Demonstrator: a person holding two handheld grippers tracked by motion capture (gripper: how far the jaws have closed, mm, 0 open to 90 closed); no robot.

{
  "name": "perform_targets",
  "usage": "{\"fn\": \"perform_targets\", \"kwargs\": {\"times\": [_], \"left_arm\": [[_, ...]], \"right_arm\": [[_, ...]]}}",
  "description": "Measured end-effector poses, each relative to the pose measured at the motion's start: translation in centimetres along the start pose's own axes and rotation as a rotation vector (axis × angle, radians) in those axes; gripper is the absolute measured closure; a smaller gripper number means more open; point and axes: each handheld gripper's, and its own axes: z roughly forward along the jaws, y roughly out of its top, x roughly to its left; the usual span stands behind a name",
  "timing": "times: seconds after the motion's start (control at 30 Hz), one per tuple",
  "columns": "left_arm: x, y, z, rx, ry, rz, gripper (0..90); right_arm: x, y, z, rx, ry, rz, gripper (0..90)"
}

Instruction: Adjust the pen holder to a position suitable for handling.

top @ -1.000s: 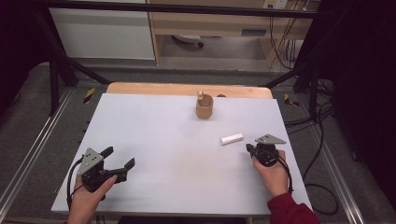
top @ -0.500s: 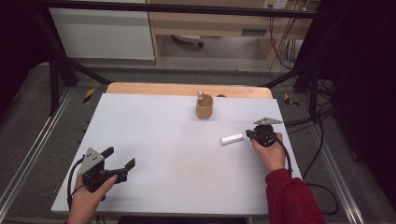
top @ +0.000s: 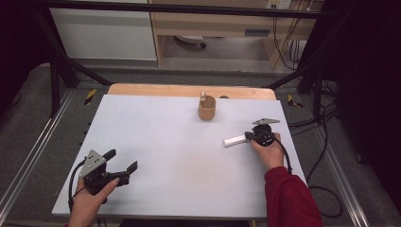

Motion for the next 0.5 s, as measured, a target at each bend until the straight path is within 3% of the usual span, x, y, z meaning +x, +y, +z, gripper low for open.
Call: {"fn": "perform_targets", "kwargs": {"times": [0.23, 0.5], "left_arm": [[0.0, 0.0, 0.0, 0.001, -0.001, 0.002, 4.9], [0.0, 0.0, 0.0, 0.002, 0.000, 0.003, 4.9]], "right_arm": [[0.6, 0.1, 0.3, 0.000, 0.022, -0.004, 90.0], [2.6, 0.4, 0.8, 0.007, 0.066, -0.025, 90.0]]}}
